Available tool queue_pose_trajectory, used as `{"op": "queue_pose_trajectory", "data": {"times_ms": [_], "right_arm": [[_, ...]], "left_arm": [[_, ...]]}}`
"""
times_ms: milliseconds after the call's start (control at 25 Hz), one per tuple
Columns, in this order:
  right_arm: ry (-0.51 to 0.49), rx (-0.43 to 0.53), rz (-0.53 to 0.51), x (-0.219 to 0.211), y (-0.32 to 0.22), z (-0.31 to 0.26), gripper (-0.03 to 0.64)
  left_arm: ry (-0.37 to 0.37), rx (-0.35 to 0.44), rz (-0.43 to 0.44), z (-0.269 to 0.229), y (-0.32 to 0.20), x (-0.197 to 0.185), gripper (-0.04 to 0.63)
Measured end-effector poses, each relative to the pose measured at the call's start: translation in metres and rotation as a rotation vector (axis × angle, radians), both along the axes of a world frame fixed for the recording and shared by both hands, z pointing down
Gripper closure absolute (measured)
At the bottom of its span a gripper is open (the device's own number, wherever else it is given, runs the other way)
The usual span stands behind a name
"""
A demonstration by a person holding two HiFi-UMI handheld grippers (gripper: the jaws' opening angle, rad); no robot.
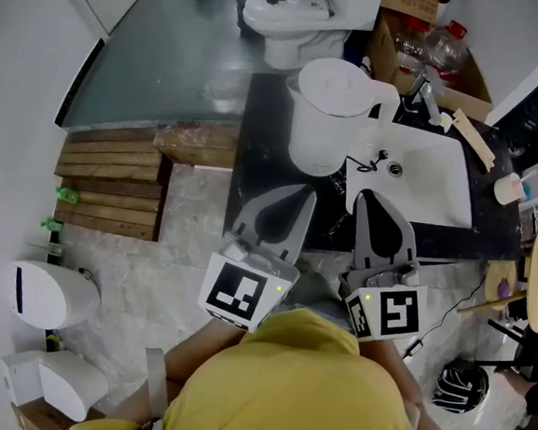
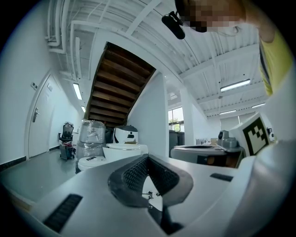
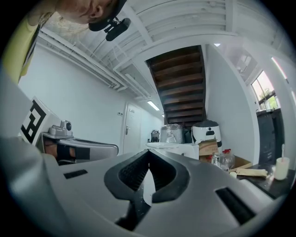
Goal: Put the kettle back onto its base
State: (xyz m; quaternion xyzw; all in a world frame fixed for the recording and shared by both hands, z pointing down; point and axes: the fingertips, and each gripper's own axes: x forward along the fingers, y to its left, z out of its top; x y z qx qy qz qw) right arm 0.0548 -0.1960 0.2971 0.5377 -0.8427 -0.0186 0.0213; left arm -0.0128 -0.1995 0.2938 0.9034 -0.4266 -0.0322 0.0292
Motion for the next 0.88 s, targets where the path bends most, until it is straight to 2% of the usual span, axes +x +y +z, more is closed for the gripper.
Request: {"op": "queue_pose_trajectory", "data": {"times_ms": [280,600,880], "right_arm": [[-0.013,-0.042,-0.037,-0.014,0.026,0.008,0.601],[-0.018,-0.034,-0.045,-0.022,0.038,0.011,0.601],[-0.018,-0.022,-0.025,-0.022,0.042,0.003,0.601]], "left_arm": [[-0.012,-0.007,0.015,-0.001,0.026,0.001,0.594],[-0.002,-0.010,0.018,0.005,0.033,-0.003,0.594],[-0.020,-0.023,0.058,0.007,0.040,-0.001,0.594]]}}
